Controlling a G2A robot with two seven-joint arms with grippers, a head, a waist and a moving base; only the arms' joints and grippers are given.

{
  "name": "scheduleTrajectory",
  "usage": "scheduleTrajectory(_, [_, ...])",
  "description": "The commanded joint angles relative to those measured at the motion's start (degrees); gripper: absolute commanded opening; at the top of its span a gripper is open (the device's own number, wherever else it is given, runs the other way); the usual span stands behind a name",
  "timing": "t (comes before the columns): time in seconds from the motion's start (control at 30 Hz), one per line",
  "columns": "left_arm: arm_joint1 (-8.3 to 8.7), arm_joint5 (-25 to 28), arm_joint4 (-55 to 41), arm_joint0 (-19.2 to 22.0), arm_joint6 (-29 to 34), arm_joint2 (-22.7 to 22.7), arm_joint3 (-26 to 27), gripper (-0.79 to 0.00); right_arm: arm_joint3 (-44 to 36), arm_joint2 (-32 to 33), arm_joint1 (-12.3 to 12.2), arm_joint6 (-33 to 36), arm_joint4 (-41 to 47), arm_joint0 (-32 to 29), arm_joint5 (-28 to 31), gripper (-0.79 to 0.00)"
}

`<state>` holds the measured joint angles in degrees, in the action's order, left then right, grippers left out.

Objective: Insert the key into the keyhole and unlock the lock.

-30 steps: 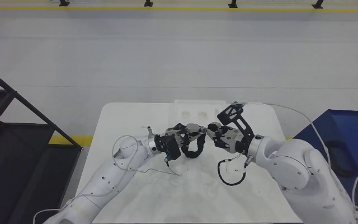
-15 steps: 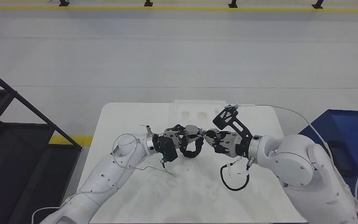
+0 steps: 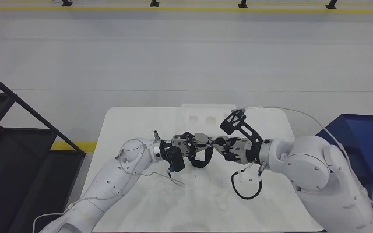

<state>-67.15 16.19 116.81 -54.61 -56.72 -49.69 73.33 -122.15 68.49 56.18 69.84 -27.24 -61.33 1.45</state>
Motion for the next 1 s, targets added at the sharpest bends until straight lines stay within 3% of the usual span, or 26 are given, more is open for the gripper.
scheduleTrajectory(0.0, [0.02, 0.0, 0.2, 0.0, -0.1, 0.0, 0.1, -0.785, 0.0, 0.0, -0.1, 0.4, -0.1, 0.1, 0.0, -0.785])
scheduleTrajectory(0.97, [0.30, 0.0, 1.8, -0.1, 0.8, -0.1, 1.5, -0.785, 1.2, -1.7, -0.5, 3.0, 0.3, 1.8, 0.0, -0.785])
